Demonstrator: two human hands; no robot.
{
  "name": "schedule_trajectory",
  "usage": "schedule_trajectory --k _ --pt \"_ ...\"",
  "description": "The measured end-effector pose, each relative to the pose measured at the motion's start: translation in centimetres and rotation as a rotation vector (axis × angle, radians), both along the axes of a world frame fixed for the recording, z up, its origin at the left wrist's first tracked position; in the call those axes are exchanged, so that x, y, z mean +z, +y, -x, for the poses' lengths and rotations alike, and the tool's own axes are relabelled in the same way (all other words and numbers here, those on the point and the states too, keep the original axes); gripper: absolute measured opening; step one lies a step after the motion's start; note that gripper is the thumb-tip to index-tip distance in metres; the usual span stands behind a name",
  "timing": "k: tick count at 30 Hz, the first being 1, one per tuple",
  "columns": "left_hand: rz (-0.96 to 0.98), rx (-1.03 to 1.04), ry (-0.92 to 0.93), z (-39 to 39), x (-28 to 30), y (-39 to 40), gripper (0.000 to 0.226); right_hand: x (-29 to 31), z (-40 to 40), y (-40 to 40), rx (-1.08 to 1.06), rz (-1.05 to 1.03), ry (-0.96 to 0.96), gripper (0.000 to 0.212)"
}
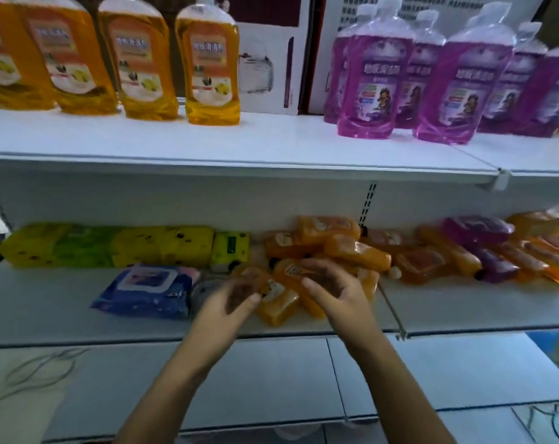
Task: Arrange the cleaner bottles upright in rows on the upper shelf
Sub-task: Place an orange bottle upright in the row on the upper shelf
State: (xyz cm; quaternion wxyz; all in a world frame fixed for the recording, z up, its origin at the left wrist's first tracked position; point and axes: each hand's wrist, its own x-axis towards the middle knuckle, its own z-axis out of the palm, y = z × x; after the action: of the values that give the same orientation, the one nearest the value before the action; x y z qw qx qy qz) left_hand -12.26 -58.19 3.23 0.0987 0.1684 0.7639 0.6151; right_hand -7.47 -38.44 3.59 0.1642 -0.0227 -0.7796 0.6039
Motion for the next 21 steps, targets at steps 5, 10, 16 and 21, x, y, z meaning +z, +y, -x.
schedule_trajectory --k 5,10,16,21 --pt "-0.033 0.07 -0.168 2.2 -6.8 2.4 0.024 -1.8 7.8 -0.2 0.057 -0.187 -0.231 0.032" --pt "-0.046 0.219 -0.257 4.1 -9.8 4.3 0.053 -3.3 14.7 -1.2 0.31 -0.604 -0.308 0.044" --pt "-0.217 0.38 -0.379 4.8 -9.5 8.5 0.072 -6.1 19.5 -2.1 0.444 -0.883 -0.446 0.061" --pt "-0.303 0.563 -0.36 2.9 -9.7 10.3 0.069 -5.8 20.2 -2.2 0.441 -0.807 -0.458 0.066"
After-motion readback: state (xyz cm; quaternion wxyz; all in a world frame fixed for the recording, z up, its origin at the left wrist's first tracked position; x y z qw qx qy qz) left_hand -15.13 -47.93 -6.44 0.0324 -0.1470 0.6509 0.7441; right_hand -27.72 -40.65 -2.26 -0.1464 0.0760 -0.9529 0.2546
